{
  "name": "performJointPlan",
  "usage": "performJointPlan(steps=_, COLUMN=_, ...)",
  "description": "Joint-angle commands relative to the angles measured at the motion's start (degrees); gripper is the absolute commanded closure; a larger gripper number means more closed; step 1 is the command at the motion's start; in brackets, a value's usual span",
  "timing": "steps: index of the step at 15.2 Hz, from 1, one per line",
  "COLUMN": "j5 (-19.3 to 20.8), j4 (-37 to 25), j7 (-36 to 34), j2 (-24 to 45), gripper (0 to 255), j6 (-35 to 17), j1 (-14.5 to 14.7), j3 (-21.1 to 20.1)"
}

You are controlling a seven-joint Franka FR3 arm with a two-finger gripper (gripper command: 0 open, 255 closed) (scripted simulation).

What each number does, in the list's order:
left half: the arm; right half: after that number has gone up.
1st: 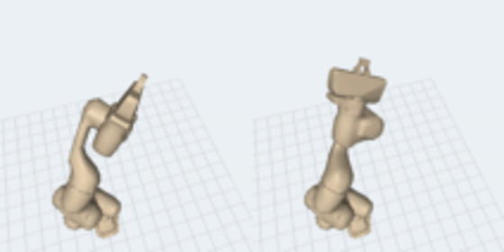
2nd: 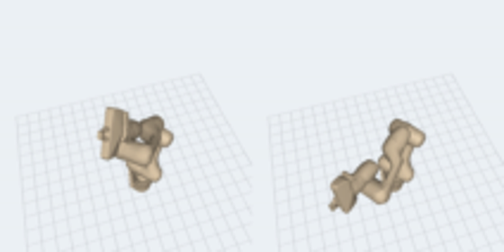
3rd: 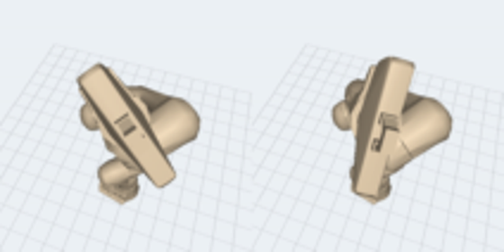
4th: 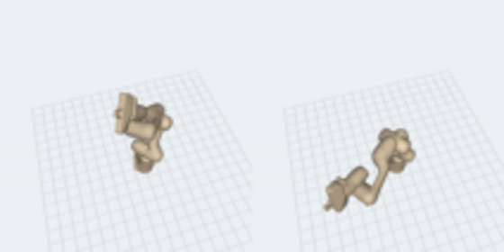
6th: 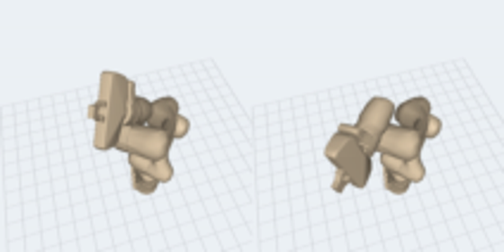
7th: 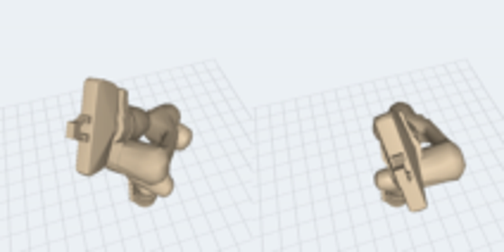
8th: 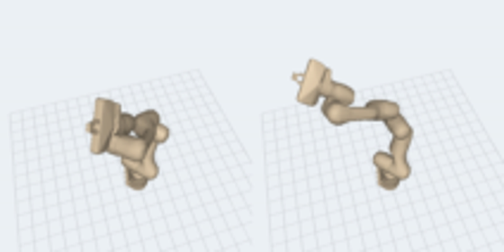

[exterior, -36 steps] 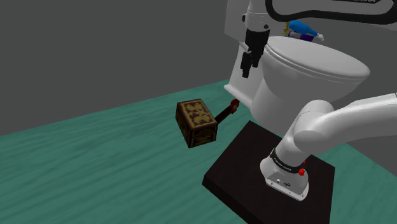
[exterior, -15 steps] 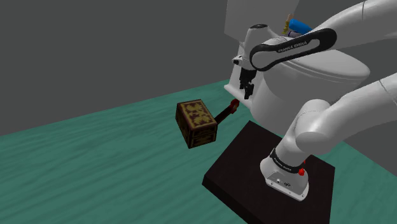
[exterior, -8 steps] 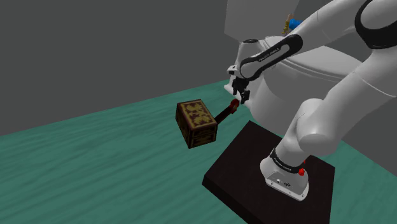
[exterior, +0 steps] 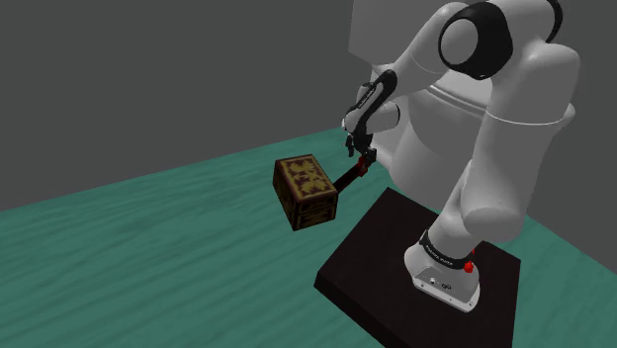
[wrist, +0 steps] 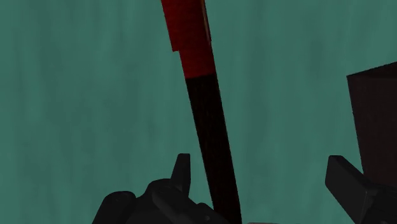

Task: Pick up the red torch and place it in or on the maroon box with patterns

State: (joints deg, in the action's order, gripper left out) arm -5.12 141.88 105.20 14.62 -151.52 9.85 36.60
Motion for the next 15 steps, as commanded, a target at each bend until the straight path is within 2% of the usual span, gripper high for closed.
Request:
performJointPlan(steps=1, j5=-5.71, j4=-3.14, j7=8.69, j2=5.62, gripper=0, j6=-1.72, j1=-4.14, j3=-4.62)
performJointPlan(steps=4, j5=-9.14, j4=-7.6, j7=16.24, j2=11.91, gripper=0, j6=-3.35, j1=-9.13, j3=-10.3)
performJointPlan(steps=11, j5=-12.41, j4=-8.97, j7=18.67, j2=17.26, gripper=0, j6=-7.48, j1=-12.73, j3=-14.32)
performJointPlan(steps=15, j5=-12.63, j4=-9.11, j7=18.84, j2=17.7, gripper=0, j6=-7.81, j1=-13.03, j3=-14.65)
